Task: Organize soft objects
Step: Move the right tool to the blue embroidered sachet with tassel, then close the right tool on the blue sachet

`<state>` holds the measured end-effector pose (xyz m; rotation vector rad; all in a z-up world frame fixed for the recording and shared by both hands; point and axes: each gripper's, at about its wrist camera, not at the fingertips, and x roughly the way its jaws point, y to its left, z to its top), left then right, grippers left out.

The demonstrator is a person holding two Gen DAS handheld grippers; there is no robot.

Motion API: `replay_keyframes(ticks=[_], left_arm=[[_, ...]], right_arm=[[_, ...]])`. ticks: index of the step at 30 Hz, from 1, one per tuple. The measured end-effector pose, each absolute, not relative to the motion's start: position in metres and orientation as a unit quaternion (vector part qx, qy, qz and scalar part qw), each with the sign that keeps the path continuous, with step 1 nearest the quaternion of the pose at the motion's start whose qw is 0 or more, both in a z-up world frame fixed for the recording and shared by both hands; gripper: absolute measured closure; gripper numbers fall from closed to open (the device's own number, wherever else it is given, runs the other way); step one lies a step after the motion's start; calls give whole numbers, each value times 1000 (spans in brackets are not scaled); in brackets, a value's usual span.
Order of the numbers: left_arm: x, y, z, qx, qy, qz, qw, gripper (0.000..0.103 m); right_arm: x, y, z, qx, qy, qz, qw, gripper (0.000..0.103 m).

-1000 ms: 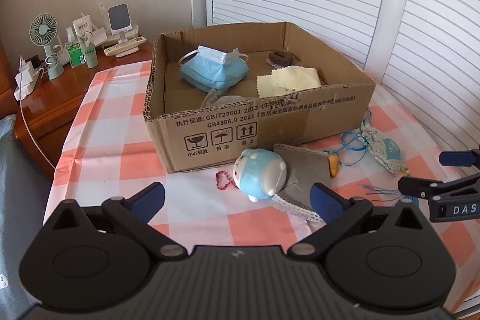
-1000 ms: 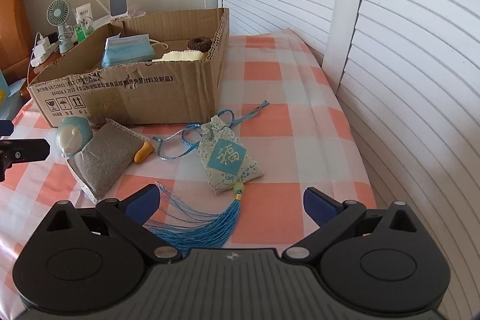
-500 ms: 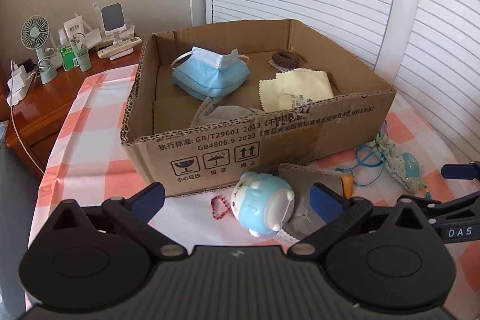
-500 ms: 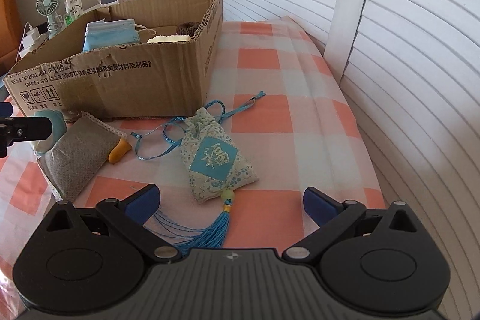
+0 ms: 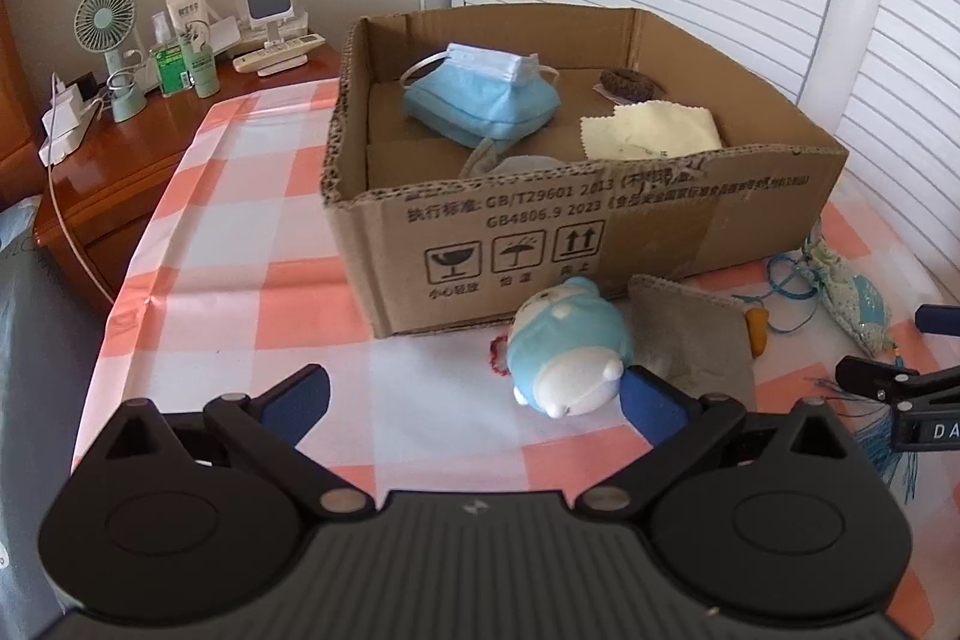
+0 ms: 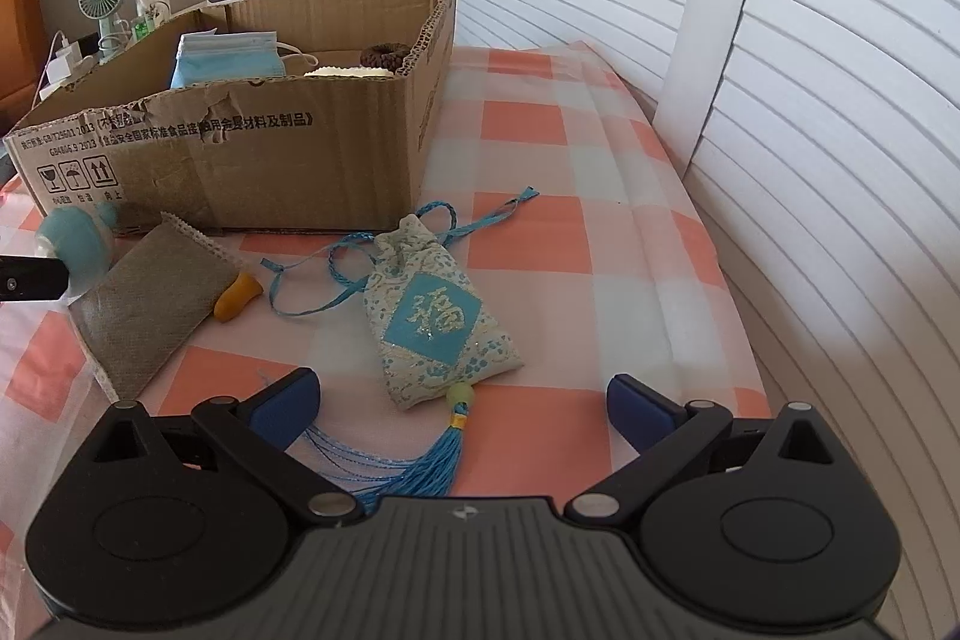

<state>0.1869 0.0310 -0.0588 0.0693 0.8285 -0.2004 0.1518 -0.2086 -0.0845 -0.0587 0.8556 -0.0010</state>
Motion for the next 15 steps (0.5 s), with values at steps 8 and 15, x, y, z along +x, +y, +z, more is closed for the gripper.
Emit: replay_keyframes(ticks=[8, 15], left_arm=[[182, 45, -75, 17, 423, -82, 902, 1], [180, 37, -81, 23, 403, -81, 911, 0]], right_arm=[[149, -208, -85, -31, 408, 5, 912, 0], [156, -211, -86, -47, 401, 27, 914, 0]])
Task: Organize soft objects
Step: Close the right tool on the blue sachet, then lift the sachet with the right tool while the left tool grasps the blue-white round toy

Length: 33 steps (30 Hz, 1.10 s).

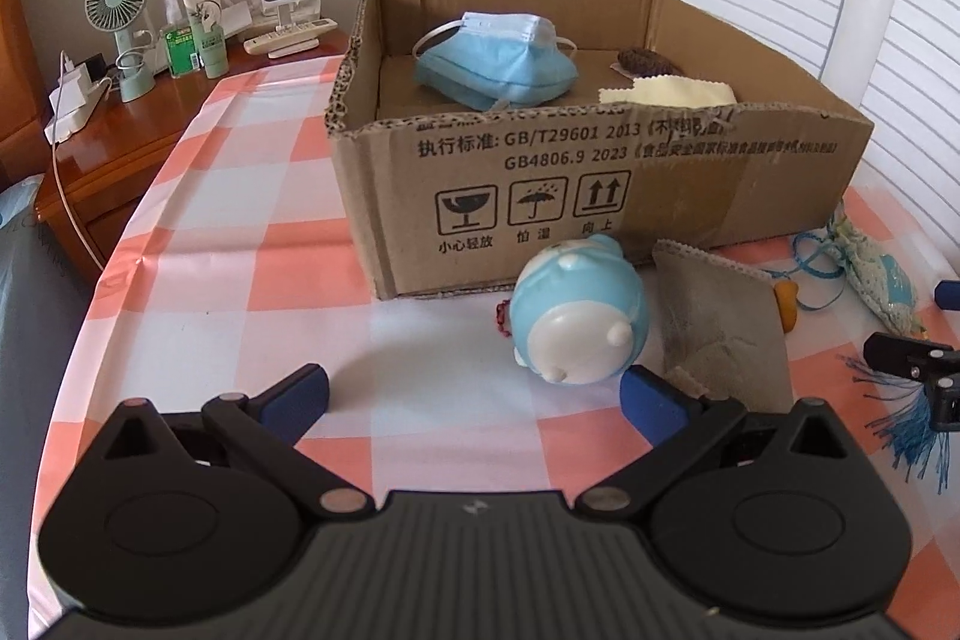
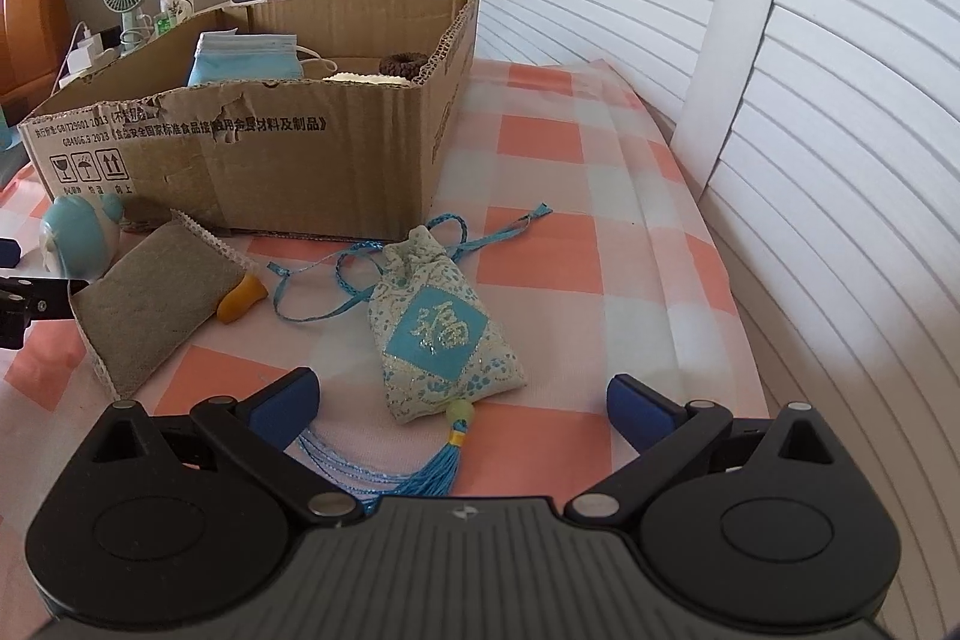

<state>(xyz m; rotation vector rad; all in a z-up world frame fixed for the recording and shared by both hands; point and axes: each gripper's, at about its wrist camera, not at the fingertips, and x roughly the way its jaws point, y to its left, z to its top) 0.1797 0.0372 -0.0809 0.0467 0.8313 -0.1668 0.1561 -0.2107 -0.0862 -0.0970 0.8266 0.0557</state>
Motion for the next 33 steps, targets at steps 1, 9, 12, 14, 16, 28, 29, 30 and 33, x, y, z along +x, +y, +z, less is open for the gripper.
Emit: replay_keyframes(ticks=[1, 9, 12, 14, 16, 28, 29, 30, 33], left_arm=[[180, 37, -81, 22, 401, -81, 912, 0], [181, 37, -82, 22, 392, -82, 916, 0], [182, 37, -83, 22, 393, -82, 916, 0], [183, 38, -83, 22, 394, -83, 915, 0], [184, 38, -83, 22, 394, -84, 915, 0], [189, 34, -73, 11, 394, -102, 913, 20], [188, 32, -72, 10, 389, -105, 915, 27], [188, 31, -70, 9, 386, -109, 916, 29], [190, 28, -69, 4, 385, -117, 915, 37]], right_arm=[[158, -211, -87, -47, 400, 31, 915, 0], [179, -211, -90, -58, 385, 67, 919, 0], [181, -208, -89, -64, 385, 71, 918, 2], [178, -207, -87, -65, 382, 77, 918, 9], [174, -204, -85, -69, 380, 79, 919, 22], [165, -199, -83, -66, 368, 62, 925, 52], [165, -199, -83, -66, 367, 63, 926, 52], [165, -199, -83, -68, 367, 63, 926, 52], [165, -199, -83, -68, 366, 64, 926, 52]])
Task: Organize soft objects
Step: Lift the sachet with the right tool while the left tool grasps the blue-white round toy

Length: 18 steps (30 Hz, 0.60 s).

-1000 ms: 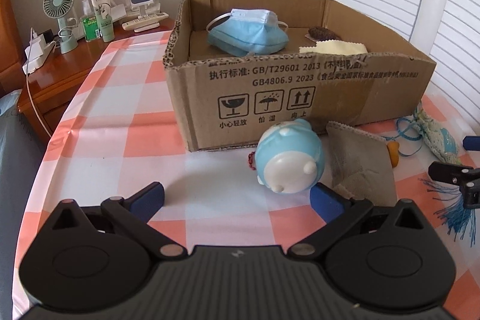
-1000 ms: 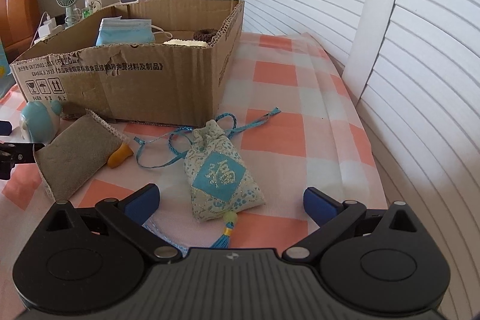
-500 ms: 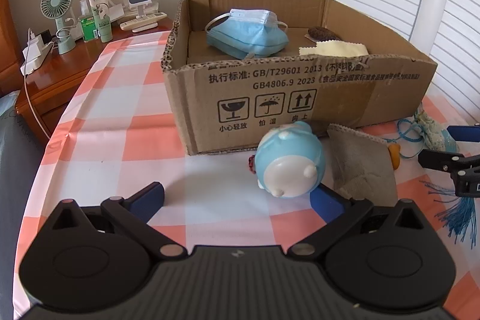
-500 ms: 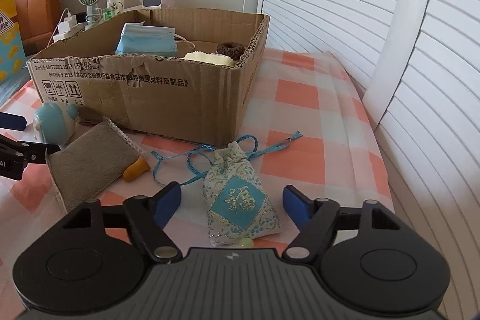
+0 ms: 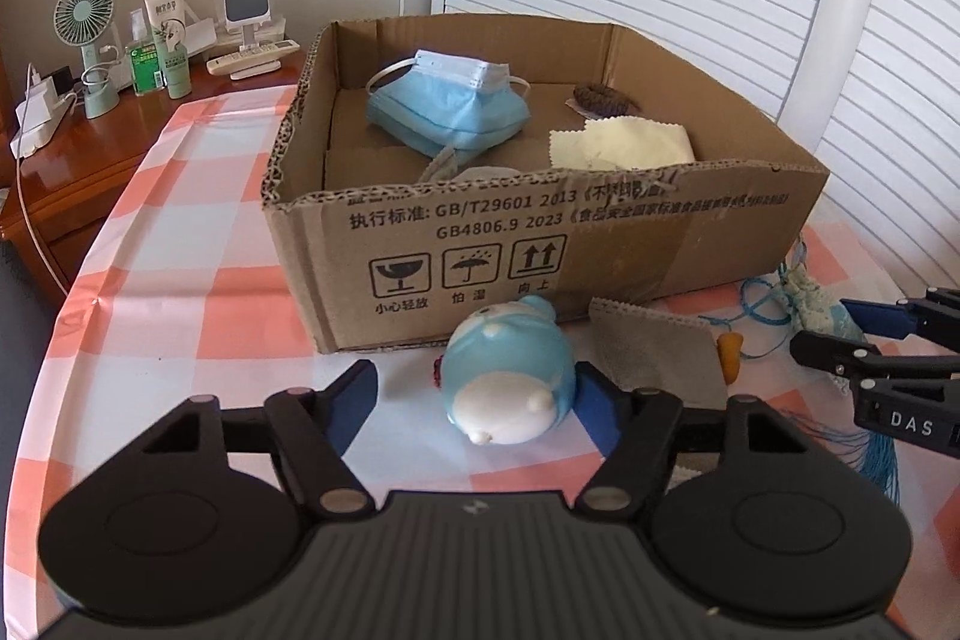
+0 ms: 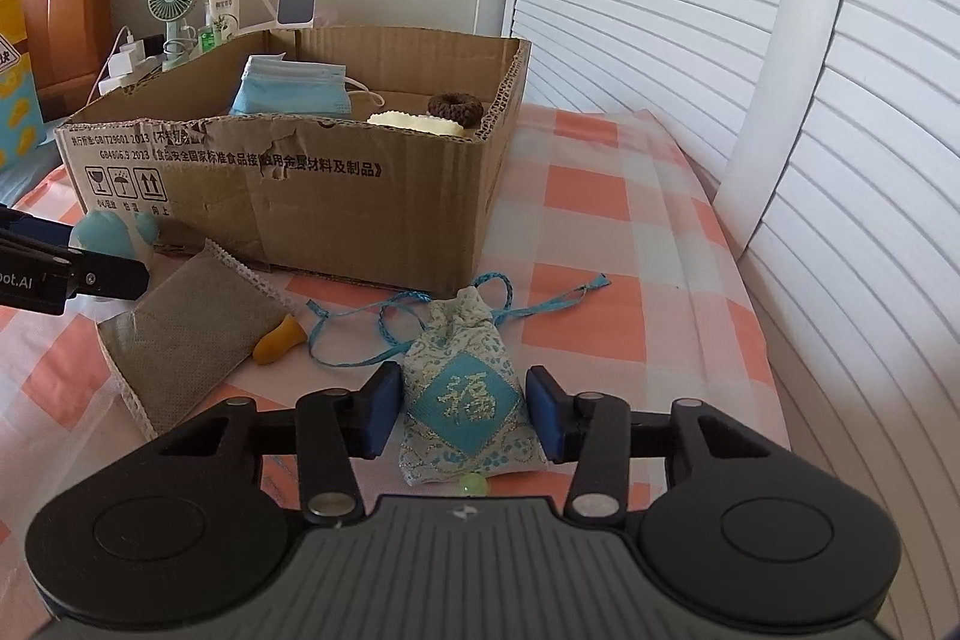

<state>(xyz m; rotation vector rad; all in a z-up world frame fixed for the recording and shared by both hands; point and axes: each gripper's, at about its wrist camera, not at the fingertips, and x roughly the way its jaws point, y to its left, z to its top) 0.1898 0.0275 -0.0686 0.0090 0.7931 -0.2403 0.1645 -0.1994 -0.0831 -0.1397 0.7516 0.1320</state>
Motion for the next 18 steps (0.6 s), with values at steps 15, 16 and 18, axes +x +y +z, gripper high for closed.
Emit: replay_keyframes(ticks=[15, 16, 18], left_arm=[[197, 20, -66, -3, 397, -131, 908, 59], [196, 19, -64, 3, 396, -132, 909, 59], [193, 19, -60, 17, 393, -139, 909, 59]], right_arm=[[158, -200, -74, -78, 370, 77, 923, 63], [157, -202, -72, -75, 371, 79, 922, 64], [153, -205, -66, -66, 374, 83, 921, 64]])
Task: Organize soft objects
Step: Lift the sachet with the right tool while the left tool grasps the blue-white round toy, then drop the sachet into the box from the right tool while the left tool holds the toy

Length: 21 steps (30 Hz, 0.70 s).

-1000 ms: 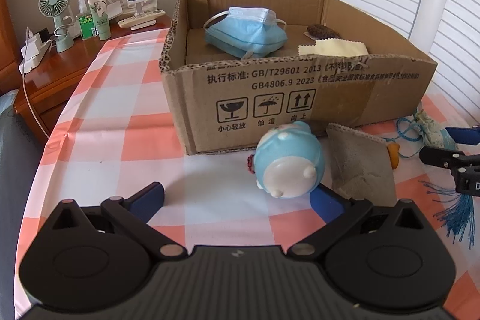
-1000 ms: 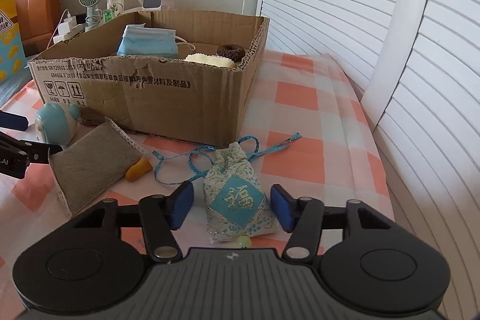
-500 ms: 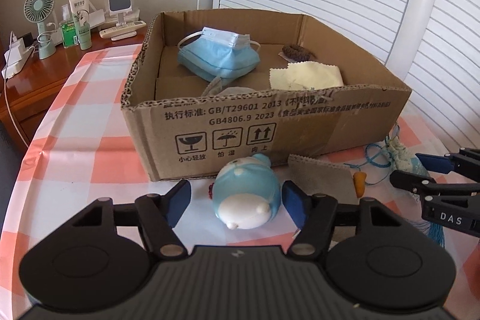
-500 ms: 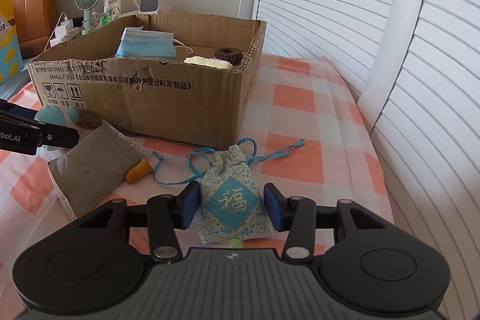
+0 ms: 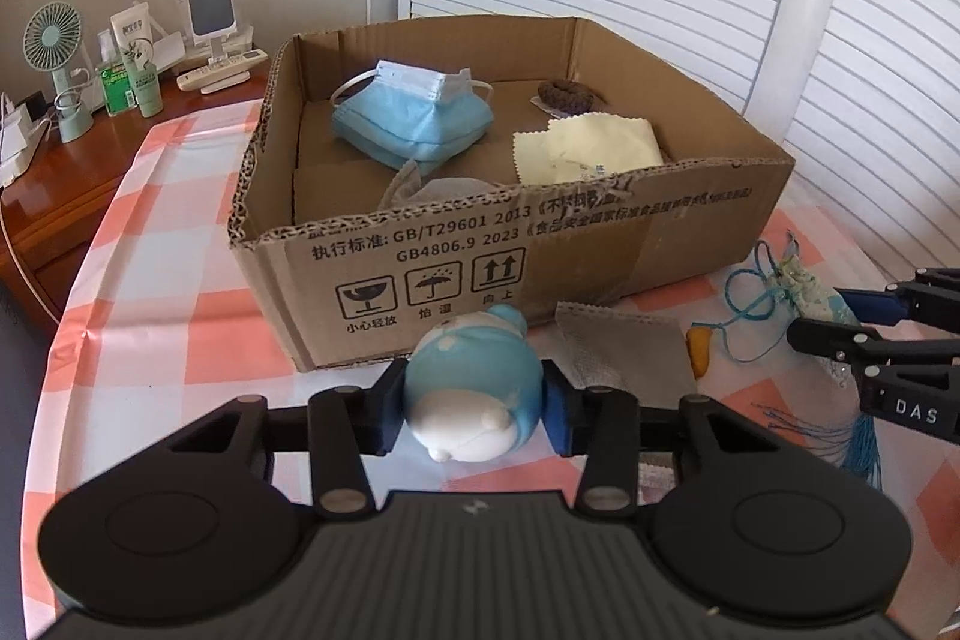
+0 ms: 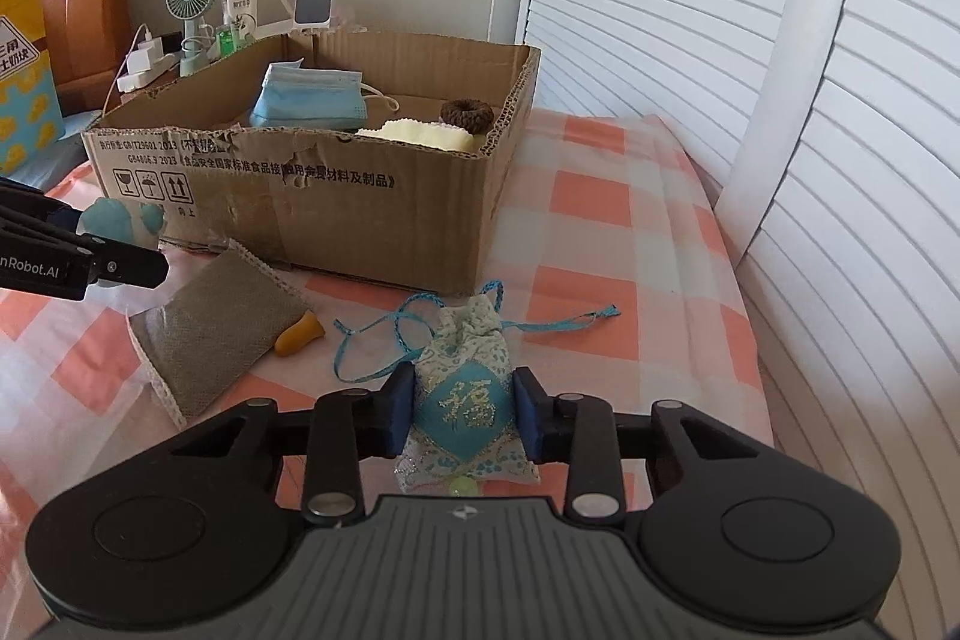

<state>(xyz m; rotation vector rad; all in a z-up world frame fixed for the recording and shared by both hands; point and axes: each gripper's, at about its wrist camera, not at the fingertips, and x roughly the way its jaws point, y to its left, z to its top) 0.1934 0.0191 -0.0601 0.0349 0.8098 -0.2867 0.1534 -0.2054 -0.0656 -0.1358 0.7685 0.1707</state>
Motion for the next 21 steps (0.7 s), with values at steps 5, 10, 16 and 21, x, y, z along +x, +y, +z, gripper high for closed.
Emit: replay_keyframes(ticks=[5, 10, 16, 21], left_arm=[[186, 21, -47, 48, 396, -170, 901, 60], [174, 26, -31, 71, 395, -196, 895, 60], [162, 34, -12, 78, 397, -226, 886, 60], [150, 38, 3, 90, 388, -241, 885, 60]], right_arm=[[142, -214, -49, -54, 377, 92, 920, 65], [130, -219, -29, -45, 375, 96, 921, 65], [120, -217, -8, -55, 368, 99, 923, 65], [118, -211, 16, -64, 350, 108, 928, 65]])
